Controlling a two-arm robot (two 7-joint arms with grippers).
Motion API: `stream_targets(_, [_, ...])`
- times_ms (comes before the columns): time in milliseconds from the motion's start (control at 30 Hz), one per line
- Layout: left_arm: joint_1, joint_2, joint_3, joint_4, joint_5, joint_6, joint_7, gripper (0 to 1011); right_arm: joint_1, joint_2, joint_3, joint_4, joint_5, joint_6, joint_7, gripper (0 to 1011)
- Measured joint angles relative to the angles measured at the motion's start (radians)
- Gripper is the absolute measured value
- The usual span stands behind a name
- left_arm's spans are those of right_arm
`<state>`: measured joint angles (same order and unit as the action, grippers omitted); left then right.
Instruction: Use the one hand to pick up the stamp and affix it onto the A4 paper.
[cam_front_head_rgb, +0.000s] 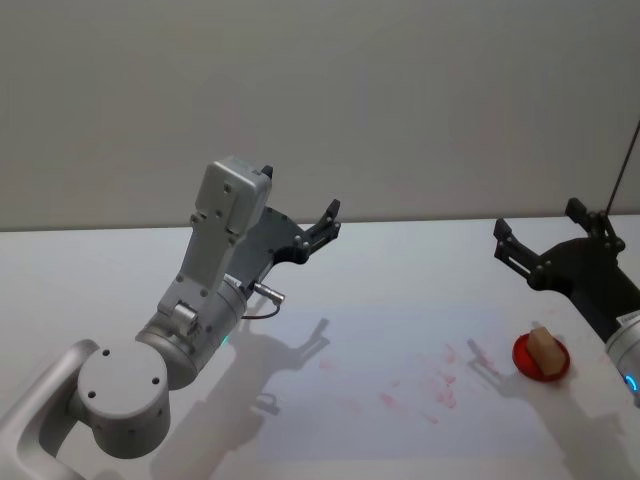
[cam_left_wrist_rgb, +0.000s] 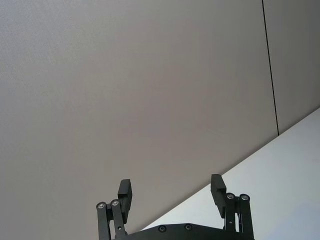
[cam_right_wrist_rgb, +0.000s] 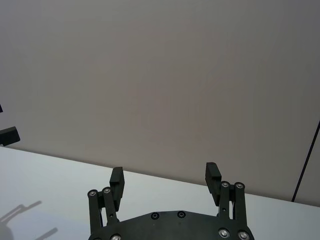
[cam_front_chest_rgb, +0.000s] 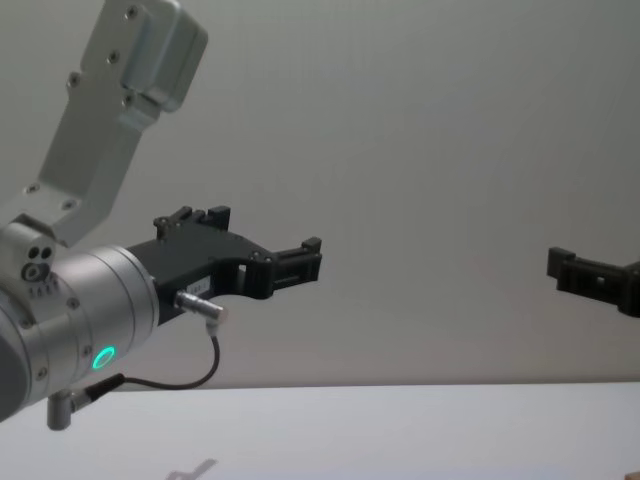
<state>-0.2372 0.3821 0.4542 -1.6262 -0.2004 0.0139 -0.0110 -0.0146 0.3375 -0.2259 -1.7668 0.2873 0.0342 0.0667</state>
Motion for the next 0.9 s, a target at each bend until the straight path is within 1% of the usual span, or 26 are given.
stream_targets(900, [0.000,0.000,0.000,0.000,0.000,0.000,0.000,1001,0.000,0.000,0.001,0.002,0.000,0.000,0.001,1001])
